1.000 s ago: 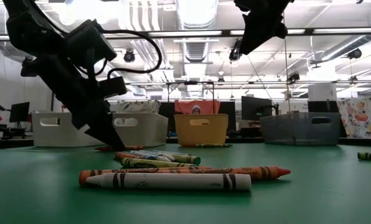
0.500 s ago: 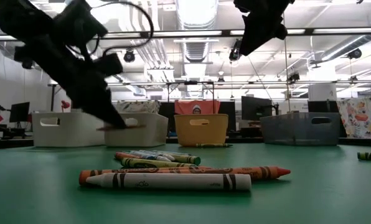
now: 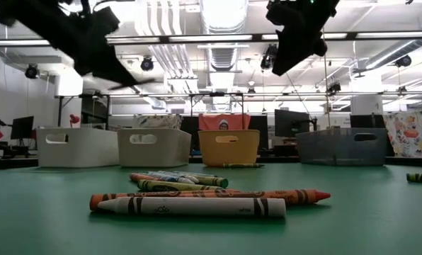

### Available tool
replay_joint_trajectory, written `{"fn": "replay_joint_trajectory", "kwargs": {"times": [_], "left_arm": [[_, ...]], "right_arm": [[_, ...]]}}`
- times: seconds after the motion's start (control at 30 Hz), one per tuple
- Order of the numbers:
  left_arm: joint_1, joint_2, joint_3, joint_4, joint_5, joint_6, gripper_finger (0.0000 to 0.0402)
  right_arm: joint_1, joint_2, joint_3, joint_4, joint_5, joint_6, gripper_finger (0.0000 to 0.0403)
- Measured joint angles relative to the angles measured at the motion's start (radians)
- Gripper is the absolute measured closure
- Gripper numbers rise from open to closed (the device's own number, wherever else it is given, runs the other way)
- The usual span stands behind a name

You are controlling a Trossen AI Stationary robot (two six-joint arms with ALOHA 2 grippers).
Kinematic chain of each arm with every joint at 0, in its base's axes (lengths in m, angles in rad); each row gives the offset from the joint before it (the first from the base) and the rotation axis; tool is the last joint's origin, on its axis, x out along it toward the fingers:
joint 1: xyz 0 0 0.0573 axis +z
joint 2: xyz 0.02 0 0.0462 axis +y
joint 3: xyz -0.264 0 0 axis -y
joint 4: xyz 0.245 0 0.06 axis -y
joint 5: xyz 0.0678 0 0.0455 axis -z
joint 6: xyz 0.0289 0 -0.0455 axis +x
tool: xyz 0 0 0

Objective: Sort crayons
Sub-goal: Put the orange crayon into the white bin

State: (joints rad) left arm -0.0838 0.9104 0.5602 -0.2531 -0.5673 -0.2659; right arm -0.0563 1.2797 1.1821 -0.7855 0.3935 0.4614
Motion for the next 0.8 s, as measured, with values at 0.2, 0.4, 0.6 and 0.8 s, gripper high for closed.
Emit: {"fn": "replay_joint_trajectory", "kwargs": {"times": [0.2,0.4,0.6,0.8], "left_arm": [[0.081,-0.076,0.116,-0.324,-0.209,-0.042,0.04],[0.289,-0.069,0.152,-0.52,-0.206,-0.144,0.04],[0.519,-0.004,0.112,-0.541,-0.045,-0.191,0.04],[0.603,0.086,0.107,-0.54,-0.059,-0.189,0.0382]], "right_arm": [[0.0,0.0,-0.033,0.07,0.0,0.0,0.0323],[0.0,0.0,-0.047,0.071,0.0,0.0,0.0323],[0.0,0.0,-0.06,0.091,0.0,0.0,0.0323],[0.0,0.0,-0.063,0.093,0.0,0.0,0.0323]]}}
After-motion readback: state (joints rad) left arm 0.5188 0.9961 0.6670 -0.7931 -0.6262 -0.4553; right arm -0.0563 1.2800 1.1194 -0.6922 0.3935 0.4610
